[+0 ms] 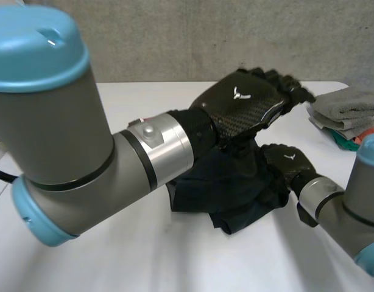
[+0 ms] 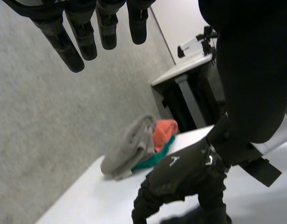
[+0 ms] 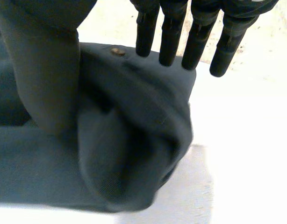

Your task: Fold the laundry.

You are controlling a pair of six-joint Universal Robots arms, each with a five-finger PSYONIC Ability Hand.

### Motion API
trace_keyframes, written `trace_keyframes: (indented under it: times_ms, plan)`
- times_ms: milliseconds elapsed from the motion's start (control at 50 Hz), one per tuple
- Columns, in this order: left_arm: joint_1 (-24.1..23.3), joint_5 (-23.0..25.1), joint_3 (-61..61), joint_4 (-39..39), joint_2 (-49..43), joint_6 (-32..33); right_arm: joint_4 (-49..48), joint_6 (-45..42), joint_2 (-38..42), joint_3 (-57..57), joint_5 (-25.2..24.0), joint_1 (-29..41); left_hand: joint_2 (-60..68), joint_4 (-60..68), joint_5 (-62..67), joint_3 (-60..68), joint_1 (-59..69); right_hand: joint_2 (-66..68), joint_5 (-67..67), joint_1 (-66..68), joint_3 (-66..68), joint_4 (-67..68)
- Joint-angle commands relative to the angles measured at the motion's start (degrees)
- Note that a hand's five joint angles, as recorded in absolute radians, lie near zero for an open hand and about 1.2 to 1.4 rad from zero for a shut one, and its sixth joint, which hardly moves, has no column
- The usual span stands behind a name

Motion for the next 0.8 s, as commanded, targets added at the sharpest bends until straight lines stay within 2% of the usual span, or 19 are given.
trace_keyframes:
  times_ms: [20,140,260,340,440,620,760,800]
  plan:
    - [-0.3,-0.8,0.8,0.6,3.1,-1.7,8.3,-15.3,-5.8,-2.0,0.1,0.1,-1.5,-1.9,-2.9,-1.7,-1.0,-4.4,-3.2,-4.4,-4.5,-4.2]
    - [-0.2,-1.0,1.7,1.3,4.3,-3.3,11.7,-27.6,-8.8,-0.8,-1.9,3.7,-1.5,-1.9,-2.9,-1.7,-1.0,-13.8,-12.6,-13.8,-13.9,-13.6]
    - [-0.2,-1.1,1.9,1.6,4.0,-3.7,11.7,-31.1,-7.0,2.5,-4.2,5.0,-1.5,-1.9,-2.9,-1.7,-1.0,-14.1,-12.9,-14.1,-14.2,-14.0]
    - [-0.2,-1.2,1.7,1.6,3.4,-3.7,6.2,-30.6,-4.8,4.7,-4.8,4.7,-1.5,-1.9,-2.9,-1.7,-1.0,-14.1,-12.9,-14.1,-14.2,-14.0]
    - [-0.4,-1.2,1.5,1.6,2.6,-3.5,-2.8,-28.2,-1.2,7.2,-3.5,4.9,-1.5,-1.9,-2.9,-1.7,-1.0,-14.1,-12.9,-14.1,-14.2,-14.0]
    - [-0.3,-1.3,1.4,1.6,2.1,-3.5,-19.3,-25.6,4.0,8.6,2.7,6.5,-1.5,-1.9,-2.9,-1.7,-1.0,-14.1,-12.9,-14.1,-14.2,-14.0]
    - [0.2,-1.3,1.3,1.6,2.3,-3.8,-22.6,-25.6,8.0,5.2,5.5,8.3,-1.5,-1.9,-2.9,-1.7,-1.0,-13.8,-12.6,-13.8,-13.9,-13.6]
    - [0.3,-1.3,1.0,1.6,2.3,-3.8,-22.4,-25.6,9.1,3.8,6.2,8.7,-1.5,-1.9,-2.9,-1.7,-1.0,-9.8,-8.6,-9.8,-9.9,-9.6]
